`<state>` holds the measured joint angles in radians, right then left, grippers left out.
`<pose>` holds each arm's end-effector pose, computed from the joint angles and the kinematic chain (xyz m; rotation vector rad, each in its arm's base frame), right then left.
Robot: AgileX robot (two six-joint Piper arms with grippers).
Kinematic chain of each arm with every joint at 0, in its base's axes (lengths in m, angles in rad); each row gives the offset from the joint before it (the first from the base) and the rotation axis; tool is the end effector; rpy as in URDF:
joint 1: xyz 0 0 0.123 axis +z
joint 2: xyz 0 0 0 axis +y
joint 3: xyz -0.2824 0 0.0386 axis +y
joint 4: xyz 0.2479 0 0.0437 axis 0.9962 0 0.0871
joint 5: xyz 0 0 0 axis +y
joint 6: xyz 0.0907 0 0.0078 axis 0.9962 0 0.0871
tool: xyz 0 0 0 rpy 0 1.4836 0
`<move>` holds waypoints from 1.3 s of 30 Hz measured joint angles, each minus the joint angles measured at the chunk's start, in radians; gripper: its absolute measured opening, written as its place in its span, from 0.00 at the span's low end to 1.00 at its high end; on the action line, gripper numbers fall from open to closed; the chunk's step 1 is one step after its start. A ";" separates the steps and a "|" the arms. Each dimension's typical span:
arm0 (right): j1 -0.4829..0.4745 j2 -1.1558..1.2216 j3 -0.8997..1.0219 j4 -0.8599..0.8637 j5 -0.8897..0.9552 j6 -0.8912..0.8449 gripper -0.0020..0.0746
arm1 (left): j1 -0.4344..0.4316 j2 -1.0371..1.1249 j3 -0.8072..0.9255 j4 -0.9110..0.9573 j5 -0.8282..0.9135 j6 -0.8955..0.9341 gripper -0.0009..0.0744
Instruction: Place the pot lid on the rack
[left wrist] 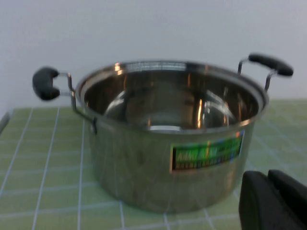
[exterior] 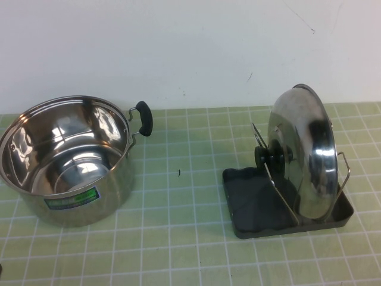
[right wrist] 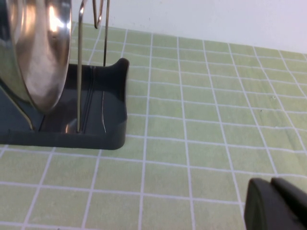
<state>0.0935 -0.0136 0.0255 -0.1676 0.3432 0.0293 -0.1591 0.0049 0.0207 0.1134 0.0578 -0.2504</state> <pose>0.0535 -0.0001 0.1747 -0.1641 1.8271 -0.0762 0.0571 -0.0085 0.2006 0.0121 1.5711 -0.2278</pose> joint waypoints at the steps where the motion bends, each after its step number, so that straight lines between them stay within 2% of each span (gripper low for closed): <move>1: 0.000 0.000 0.000 0.000 0.000 0.000 0.02 | 0.000 0.000 0.000 -0.016 0.035 0.033 0.01; 6: 0.000 0.000 0.000 0.000 0.000 0.000 0.02 | 0.020 0.000 0.000 -0.047 0.156 0.100 0.01; 12: 0.000 0.000 0.000 0.000 0.002 0.000 0.02 | 0.163 -0.003 0.000 -0.083 0.173 0.123 0.01; 16: 0.000 0.000 -0.002 0.000 0.004 0.000 0.02 | 0.230 -0.013 0.000 -0.162 0.193 0.219 0.01; 20: 0.000 0.000 -0.002 0.000 0.004 0.000 0.02 | 0.220 -0.015 0.000 -0.199 0.215 0.315 0.01; 25: 0.000 0.000 -0.002 0.000 0.004 0.000 0.02 | 0.130 -0.015 0.000 -0.206 0.236 0.333 0.01; 28: 0.000 0.000 -0.002 0.000 0.006 0.000 0.02 | 0.106 -0.017 0.000 -0.206 0.238 0.337 0.01; 39: 0.000 0.000 -0.002 0.000 0.006 0.000 0.02 | 0.186 -0.017 -0.002 -0.209 0.241 0.341 0.01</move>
<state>0.0935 -0.0136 0.0239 -0.1676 0.3491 0.0293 0.0267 -0.0119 0.0189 -0.0952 0.2983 0.0908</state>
